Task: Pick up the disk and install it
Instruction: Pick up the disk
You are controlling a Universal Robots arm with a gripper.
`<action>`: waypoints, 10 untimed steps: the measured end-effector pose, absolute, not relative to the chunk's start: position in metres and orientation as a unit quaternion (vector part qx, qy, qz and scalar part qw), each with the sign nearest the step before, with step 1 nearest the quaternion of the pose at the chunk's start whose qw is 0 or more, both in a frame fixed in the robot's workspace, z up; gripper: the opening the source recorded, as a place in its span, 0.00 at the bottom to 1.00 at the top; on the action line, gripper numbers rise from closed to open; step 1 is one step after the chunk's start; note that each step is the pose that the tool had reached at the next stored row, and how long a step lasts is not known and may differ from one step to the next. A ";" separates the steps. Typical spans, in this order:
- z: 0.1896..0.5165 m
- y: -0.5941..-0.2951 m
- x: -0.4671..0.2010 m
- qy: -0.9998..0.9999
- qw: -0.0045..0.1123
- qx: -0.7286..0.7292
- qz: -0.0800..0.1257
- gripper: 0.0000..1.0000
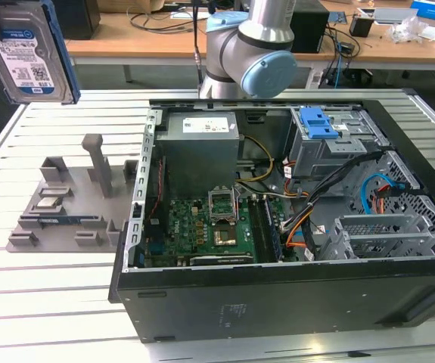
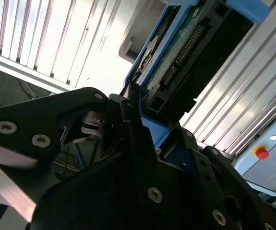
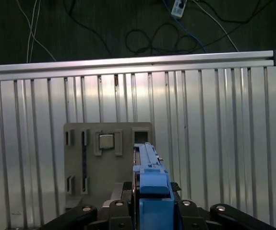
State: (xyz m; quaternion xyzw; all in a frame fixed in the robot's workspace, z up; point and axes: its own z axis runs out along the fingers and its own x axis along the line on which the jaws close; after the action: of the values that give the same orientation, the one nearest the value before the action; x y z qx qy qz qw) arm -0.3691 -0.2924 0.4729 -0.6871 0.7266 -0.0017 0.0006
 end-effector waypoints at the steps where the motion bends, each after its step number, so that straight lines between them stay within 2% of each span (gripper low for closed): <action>1: 0.477 -0.292 -0.369 0.727 0.001 -0.687 -0.002 0.37; 10: 0.495 -0.292 -0.369 0.727 0.001 -0.687 -0.001 0.37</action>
State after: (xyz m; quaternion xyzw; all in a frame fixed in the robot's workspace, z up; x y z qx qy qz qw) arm -0.3690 -0.2924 0.4953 -0.6871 0.7266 -0.0010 0.0014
